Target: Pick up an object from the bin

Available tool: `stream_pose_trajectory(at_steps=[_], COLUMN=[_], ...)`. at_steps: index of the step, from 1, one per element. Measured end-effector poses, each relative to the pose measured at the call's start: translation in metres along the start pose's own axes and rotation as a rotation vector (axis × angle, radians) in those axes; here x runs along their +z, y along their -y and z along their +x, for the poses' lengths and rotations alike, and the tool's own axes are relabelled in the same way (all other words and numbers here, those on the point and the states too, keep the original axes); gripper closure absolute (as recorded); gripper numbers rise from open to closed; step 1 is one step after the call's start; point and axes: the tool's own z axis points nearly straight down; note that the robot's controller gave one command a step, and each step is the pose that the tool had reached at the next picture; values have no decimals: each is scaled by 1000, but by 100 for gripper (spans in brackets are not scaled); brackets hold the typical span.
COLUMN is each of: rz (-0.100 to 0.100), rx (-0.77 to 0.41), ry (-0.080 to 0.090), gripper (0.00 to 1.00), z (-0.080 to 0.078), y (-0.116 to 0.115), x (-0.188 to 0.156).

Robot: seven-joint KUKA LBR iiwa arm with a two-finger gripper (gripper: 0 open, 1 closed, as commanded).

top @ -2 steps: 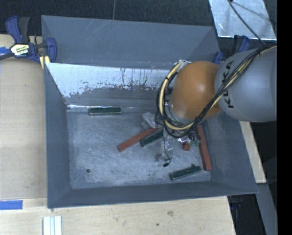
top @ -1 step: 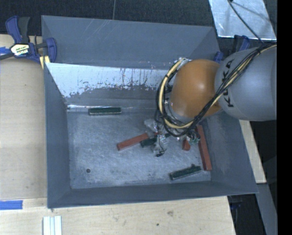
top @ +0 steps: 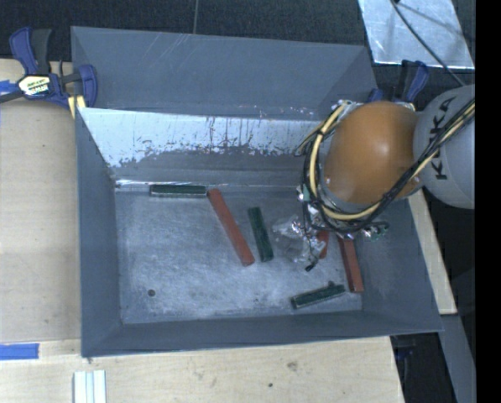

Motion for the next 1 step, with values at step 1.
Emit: stream_pose_trajectory(at_steps=[1], rz=[-2], rx=[3], ry=[-1], gripper=[0], z=[0], y=[-1], x=[1])
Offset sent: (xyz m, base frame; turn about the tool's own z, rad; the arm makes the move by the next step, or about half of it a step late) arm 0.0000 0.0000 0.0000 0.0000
